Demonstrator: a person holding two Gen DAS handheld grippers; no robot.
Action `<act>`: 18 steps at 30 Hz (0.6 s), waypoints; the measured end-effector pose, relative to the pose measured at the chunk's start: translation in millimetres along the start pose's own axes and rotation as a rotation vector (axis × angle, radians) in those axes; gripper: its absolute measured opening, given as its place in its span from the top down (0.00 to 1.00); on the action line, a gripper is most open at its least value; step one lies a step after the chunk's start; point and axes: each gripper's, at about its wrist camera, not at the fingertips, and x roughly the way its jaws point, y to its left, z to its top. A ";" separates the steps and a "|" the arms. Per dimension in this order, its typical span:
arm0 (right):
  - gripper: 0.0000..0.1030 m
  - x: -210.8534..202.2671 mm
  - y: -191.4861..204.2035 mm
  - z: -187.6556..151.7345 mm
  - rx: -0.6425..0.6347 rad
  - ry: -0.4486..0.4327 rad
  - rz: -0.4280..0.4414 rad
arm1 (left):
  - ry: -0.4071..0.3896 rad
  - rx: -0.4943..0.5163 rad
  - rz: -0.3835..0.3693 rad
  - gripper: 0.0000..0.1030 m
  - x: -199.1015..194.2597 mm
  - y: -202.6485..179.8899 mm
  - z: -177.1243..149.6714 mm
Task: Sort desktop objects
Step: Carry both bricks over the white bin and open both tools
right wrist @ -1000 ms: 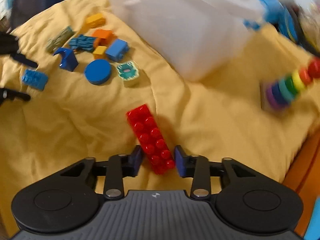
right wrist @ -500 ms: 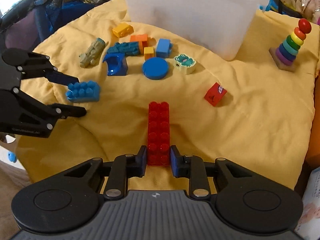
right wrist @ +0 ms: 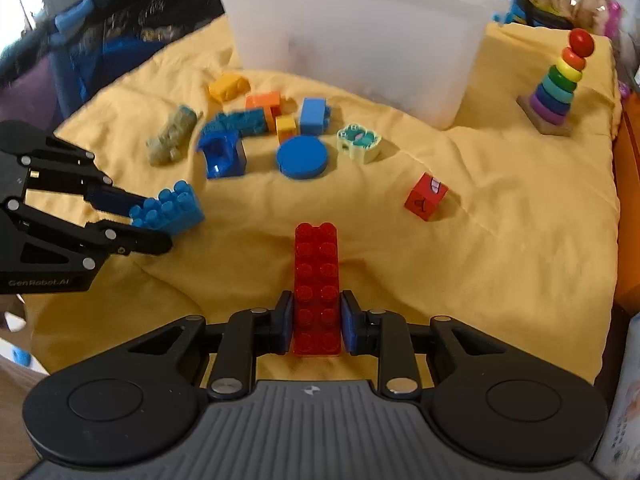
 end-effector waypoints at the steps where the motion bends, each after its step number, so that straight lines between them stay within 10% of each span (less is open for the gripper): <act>1: 0.74 -6.1 0.4 3.3 -0.010 -0.016 -0.009 | -0.024 0.006 0.009 0.74 -7.1 0.2 7.1; 10: 0.74 -64.7 -5.3 67.1 -0.069 -0.244 -0.086 | -0.288 0.006 0.074 0.74 -74.4 34.3 101.1; 18: 0.74 -82.8 -18.3 147.4 -0.092 -0.409 -0.179 | -0.313 0.022 0.212 0.73 -45.4 83.0 161.6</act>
